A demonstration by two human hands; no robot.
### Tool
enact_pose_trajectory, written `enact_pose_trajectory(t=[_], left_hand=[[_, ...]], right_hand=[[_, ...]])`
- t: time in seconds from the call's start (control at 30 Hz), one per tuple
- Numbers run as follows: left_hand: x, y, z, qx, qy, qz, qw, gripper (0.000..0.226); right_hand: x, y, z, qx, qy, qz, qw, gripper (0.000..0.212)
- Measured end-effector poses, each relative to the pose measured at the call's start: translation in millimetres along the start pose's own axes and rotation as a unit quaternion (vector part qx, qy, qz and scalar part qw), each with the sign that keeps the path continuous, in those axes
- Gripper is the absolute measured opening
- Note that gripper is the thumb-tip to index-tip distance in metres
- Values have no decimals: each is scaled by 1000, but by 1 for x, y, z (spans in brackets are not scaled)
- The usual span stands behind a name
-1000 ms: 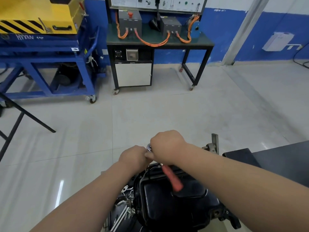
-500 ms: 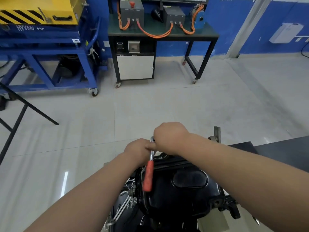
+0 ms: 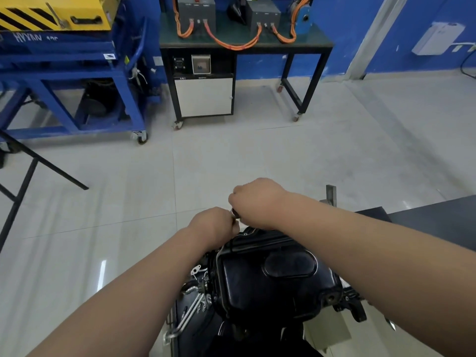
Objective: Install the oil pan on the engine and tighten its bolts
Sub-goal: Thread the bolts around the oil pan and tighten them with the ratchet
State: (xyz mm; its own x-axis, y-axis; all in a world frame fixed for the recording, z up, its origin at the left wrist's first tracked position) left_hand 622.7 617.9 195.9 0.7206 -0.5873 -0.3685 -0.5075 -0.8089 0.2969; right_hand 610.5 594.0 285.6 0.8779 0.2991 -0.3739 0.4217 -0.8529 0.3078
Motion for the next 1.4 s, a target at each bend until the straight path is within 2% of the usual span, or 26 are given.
enact_pose_trajectory(t=[0.07, 0.1, 0.13, 0.23, 0.27, 0.33, 0.4, 0.43, 0.5, 0.6, 0.67, 0.73, 0.83, 0.9, 1.0, 1.07, 1.13, 1.23, 1.3, 1.37, 1.4], left_hand=[[0, 1, 0, 18, 4, 8, 1000, 32], [-1, 0, -1, 14, 7, 4, 1000, 35], [-1, -3, -1, 3, 4, -7, 1000, 37], [-2, -4, -1, -33, -14, -20, 999, 25], [-2, -4, -1, -46, -15, -21, 999, 20], [-3, -3, -4, -48, -11, -24, 998, 22], [-2, -1, -4, -8, 3, -9, 1000, 32], [-3, 0, -4, 5, 10, -2, 1000, 34], [-2, -1, -4, 13, 17, 5, 1000, 35], [-2, -3, -6, 22, 9, -12, 1000, 30], [-2, -7, -6, -19, -4, -37, 999, 24], [-3, -7, -4, -56, -21, -35, 998, 23], [-2, 1, -5, -17, -25, 28, 999, 28], [-1, 6, -7, 8, -20, 61, 998, 30], [3, 1, -11, 14, -14, 34, 999, 36], [5, -4, -9, -2, -29, 7, 1000, 29], [6, -6, -6, -27, -48, 3, 999, 26], [4, 2, -6, -16, -52, 45, 997, 33], [3, 5, -8, -4, -33, 67, 997, 32], [3, 0, -11, -14, -13, 56, 998, 33], [3, -6, -10, -22, -17, 37, 999, 32]], right_hand=[[-3, -2, -6, -15, 36, -53, 998, 19], [-4, 0, -6, -5, 43, -43, 998, 16], [-4, 3, -6, 7, 48, -18, 999, 12], [-3, 17, 13, 70, -14, 108, 992, 43], [-3, 18, 18, 100, -33, 133, 986, 47], [0, 14, 15, 91, -20, 103, 990, 40], [-1, 2, 4, 53, 11, 14, 998, 19], [-2, -2, 2, 40, 21, -24, 999, 15], [-3, -3, -3, 15, 42, -57, 997, 24], [-1, 0, -4, -1, 37, 13, 999, 23], [1, 7, 7, 52, -17, 98, 994, 37], [1, 8, 15, 94, -43, 127, 986, 34], [3, 1, 3, 35, 0, 21, 999, 16], [3, 2, 0, 6, 23, -41, 999, 22], [5, 4, -3, -2, 37, -13, 999, 15], [6, 8, 4, 14, 20, 53, 998, 37], [6, 14, 14, 57, -12, 90, 994, 41], [7, 5, 6, 45, -2, 2, 999, 17], [7, 3, 1, 33, 15, -44, 998, 19], [5, 2, -3, 26, 38, -26, 999, 15], [6, 1, -4, 21, 43, -4, 999, 20]])
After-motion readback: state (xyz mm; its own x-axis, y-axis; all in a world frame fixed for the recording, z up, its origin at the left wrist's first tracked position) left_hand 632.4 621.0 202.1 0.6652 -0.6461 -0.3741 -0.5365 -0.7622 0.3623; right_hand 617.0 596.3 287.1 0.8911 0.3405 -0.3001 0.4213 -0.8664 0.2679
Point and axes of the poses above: each hand's wrist, its own x-axis towards the middle knuckle, its own z-axis out of the palm, y = z × x, the point moved 10 cm from there along x, towards the middle knuckle, and after that the axes turned 7 degrees about -x, right-handed, at the moved point
